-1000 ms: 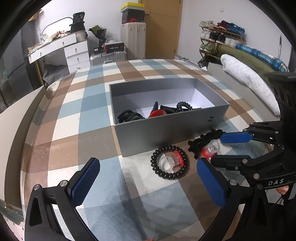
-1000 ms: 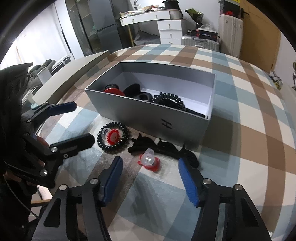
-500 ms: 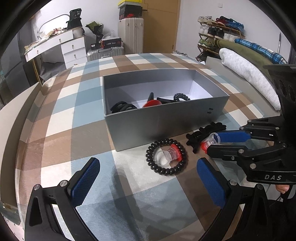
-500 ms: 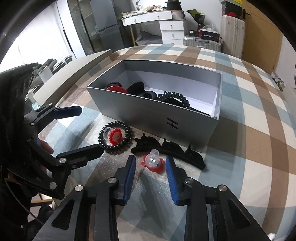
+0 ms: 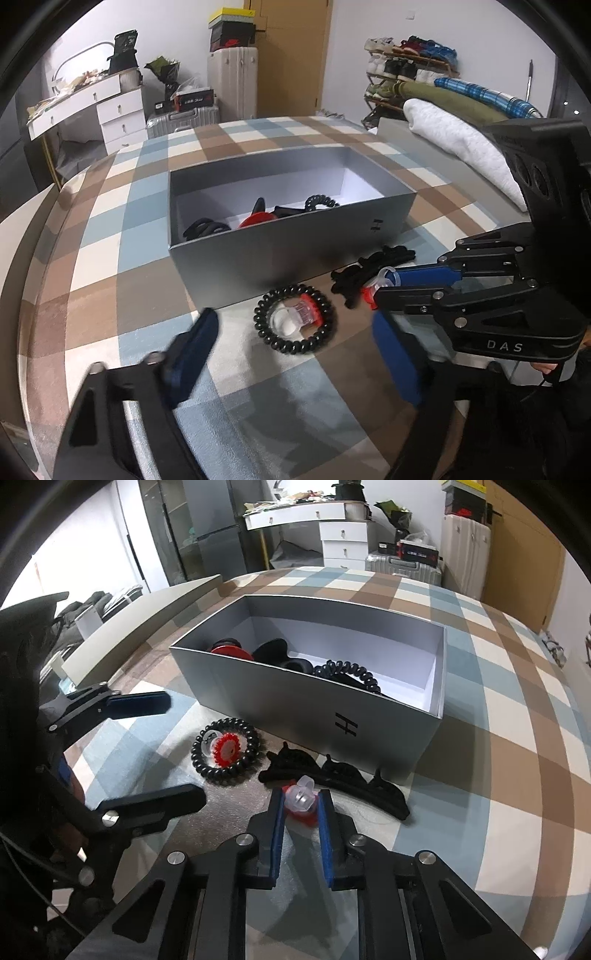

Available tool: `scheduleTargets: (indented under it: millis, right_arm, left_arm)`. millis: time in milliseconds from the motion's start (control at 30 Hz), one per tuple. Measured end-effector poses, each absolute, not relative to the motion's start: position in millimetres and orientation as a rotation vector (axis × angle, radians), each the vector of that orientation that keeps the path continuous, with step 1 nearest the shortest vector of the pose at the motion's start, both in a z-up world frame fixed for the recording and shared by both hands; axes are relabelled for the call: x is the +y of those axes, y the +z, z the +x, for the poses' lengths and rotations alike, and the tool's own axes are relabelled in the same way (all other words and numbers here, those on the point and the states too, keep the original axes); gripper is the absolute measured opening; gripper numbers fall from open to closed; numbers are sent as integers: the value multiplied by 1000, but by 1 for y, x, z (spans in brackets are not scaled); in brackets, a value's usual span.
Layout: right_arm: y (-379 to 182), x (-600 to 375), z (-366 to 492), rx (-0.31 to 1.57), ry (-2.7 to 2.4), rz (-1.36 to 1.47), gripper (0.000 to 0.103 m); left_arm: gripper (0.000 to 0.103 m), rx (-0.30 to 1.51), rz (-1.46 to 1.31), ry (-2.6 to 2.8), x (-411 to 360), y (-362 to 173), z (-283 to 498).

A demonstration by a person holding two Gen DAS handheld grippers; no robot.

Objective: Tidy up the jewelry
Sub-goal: 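Grasp the clear-and-red plastic clip with the right tool while the left tool grasps the black beaded bracelet, then carry the clip and bracelet into the silver box and open both tools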

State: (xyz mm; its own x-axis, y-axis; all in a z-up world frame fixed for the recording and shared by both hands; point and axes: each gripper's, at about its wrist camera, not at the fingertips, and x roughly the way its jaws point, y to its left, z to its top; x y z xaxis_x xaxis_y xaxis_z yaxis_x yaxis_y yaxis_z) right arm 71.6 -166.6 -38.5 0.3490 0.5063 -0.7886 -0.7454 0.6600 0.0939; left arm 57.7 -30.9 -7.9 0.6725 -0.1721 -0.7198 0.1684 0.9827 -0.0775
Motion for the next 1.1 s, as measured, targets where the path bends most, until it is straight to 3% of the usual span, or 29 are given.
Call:
scheduleTargets:
  millis: [100,133,233,400,667,800,1100]
  right_arm:
    - [-35,-168,71,887,832,-303,16]
    - [-34,-169,72,884,831,-301,16]
    - [-30,-172,73,878,828,-294,16]
    - [-28,-175,74,873,827,-287,16]
    - [-28,-173,73,871,832,-295,16]
    - [-27,-173,72,867,834,-296,16]
    - [-22,-176,73,853,835,-281,16]
  left_arm:
    - [41,810,-12,-206,-31,-8,59]
    - [40,813,-15,-207,-31,-9,60]
    - [38,823,-34,-206,-28,-11,63]
    - [27,842,-49,-212,-28,-15,67]
    - [27,850,-19,-208,-34,-17,68]
    - [9,852,-15,-206,-34,-18,69]
    - [9,799,-20,-218,-32,-9,61]
